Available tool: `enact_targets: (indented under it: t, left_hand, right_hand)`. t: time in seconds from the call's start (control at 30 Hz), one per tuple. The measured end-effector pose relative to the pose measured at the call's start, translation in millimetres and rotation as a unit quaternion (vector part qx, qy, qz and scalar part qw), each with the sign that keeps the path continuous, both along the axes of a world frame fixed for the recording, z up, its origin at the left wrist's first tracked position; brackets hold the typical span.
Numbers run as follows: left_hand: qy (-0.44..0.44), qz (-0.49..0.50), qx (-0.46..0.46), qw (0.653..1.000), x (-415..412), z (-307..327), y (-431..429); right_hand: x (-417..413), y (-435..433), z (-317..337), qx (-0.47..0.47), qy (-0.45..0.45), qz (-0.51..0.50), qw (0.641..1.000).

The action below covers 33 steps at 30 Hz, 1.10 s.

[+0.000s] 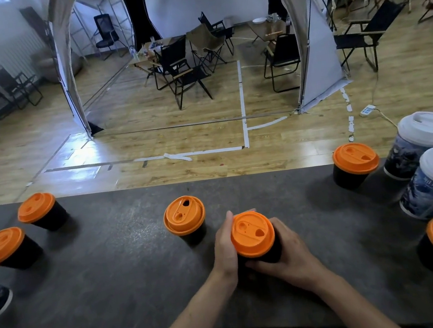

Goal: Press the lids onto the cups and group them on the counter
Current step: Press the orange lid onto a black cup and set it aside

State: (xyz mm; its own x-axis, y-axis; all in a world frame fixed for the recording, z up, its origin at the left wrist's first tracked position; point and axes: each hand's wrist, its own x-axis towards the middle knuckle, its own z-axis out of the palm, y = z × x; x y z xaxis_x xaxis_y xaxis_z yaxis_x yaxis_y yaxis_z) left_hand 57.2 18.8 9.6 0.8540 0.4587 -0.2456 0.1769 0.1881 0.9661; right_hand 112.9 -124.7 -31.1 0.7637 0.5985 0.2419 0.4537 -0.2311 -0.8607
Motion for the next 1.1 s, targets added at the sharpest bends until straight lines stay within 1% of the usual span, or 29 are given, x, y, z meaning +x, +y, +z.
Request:
enact_targets:
  t: [0.07,0.23,0.4,0.47,0.6,0.67,0.77,0.87,0.93,1.1]
  left_hand:
    - [-0.002,-0.009,0.007,1.0,-0.4,1.0,3.6]
    - [-0.011,0.044,0.025,0.999,-6.8,-8.4,-8.1]
    - [0.005,-0.029,0.008,1.0,-0.5,0.7,3.7]
    - [-0.006,-0.023,0.019,1.0,-0.5,-1.3,4.0]
    - [-0.021,0.021,0.028,0.999,-6.3,-8.5,-7.4]
    - [-0.011,0.007,0.011,1.0,-5.8,-7.5,-6.1]
    - [-0.002,-0.042,0.004,0.999,-3.0,-1.7,2.6]
    - [-0.017,-0.035,0.012,0.999,-2.6,-5.4,4.8]
    - [-0.015,-0.023,-0.001,1.0,-3.4,-6.9,2.8]
    - [-0.026,0.001,-0.078,0.997,-4.8,-17.0,0.5]
  right_hand:
    - [-0.4,0.5,-1.3,-0.002,-0.011,0.008,1.0]
    - [-3.9,3.8,-0.5,-0.006,-0.007,-0.008,1.0]
    - [0.3,-0.2,-1.5,-0.004,-0.008,0.002,1.0]
    - [-1.6,0.3,-0.6,-0.004,-0.01,0.006,1.0]
    - [-3.1,4.1,-0.9,-0.002,0.009,-0.003,1.0]
    - [-1.1,2.8,-0.9,-0.002,0.012,-0.006,1.0]
    - [2.1,-0.6,-2.2,-0.01,0.012,0.006,1.0]
    - [-0.2,-0.7,-0.7,-0.011,0.011,0.016,1.0]
    - [-1.8,0.7,-1.0,-0.013,0.011,0.017,1.0]
    - [-3.0,0.8,0.4,-0.004,0.045,0.002,0.999]
